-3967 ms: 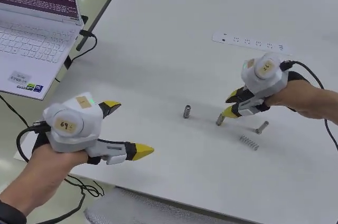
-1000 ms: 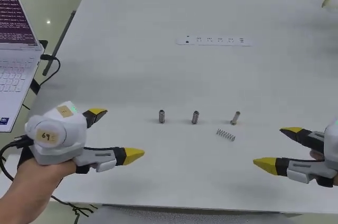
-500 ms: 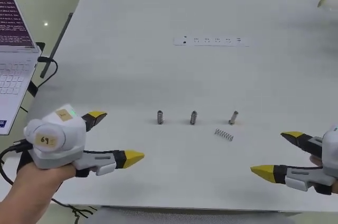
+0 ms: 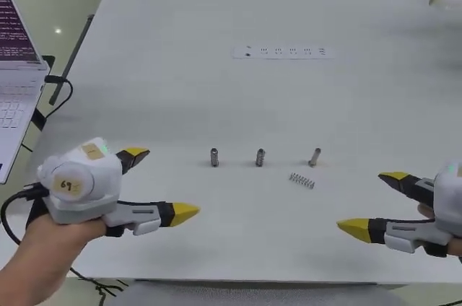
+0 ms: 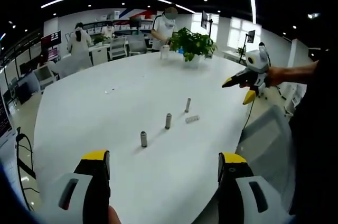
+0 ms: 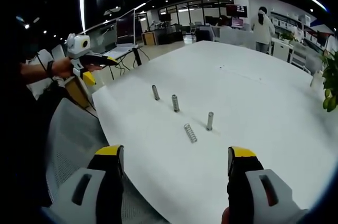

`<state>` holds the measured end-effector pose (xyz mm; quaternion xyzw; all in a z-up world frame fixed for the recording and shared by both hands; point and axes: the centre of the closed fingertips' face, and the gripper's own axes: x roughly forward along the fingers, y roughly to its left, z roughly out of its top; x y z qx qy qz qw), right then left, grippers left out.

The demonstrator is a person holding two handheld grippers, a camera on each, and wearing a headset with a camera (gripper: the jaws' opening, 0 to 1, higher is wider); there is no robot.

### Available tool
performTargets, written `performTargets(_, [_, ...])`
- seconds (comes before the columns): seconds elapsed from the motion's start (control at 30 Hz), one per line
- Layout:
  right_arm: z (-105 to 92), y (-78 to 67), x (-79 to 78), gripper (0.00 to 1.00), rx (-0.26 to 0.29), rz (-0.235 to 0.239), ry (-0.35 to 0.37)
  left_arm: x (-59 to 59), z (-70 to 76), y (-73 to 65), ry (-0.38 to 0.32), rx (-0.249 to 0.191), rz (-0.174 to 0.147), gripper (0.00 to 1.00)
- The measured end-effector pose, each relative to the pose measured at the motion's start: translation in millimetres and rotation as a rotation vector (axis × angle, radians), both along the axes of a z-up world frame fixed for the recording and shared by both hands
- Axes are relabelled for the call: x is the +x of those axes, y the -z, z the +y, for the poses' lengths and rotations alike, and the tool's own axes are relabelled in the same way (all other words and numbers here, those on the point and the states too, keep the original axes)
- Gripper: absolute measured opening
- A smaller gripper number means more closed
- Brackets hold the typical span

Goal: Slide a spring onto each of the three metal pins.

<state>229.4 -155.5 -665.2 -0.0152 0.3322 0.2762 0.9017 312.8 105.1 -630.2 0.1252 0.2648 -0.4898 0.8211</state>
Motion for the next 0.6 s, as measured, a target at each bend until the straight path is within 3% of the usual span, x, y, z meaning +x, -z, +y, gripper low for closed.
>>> performTargets(0.23, [-0.7,-1.8,-1.2,0.8,0.001,-0.004,-0.001,3.8,-27.2,-4.0,0.073,0.005,-0.016,0.81])
performTargets(0.6, [-5.5,-0.8,-3.3,0.8,0.004,-0.006,0.005,-1.9,-66.2,6.4,0.208,0.033,-0.021,0.81])
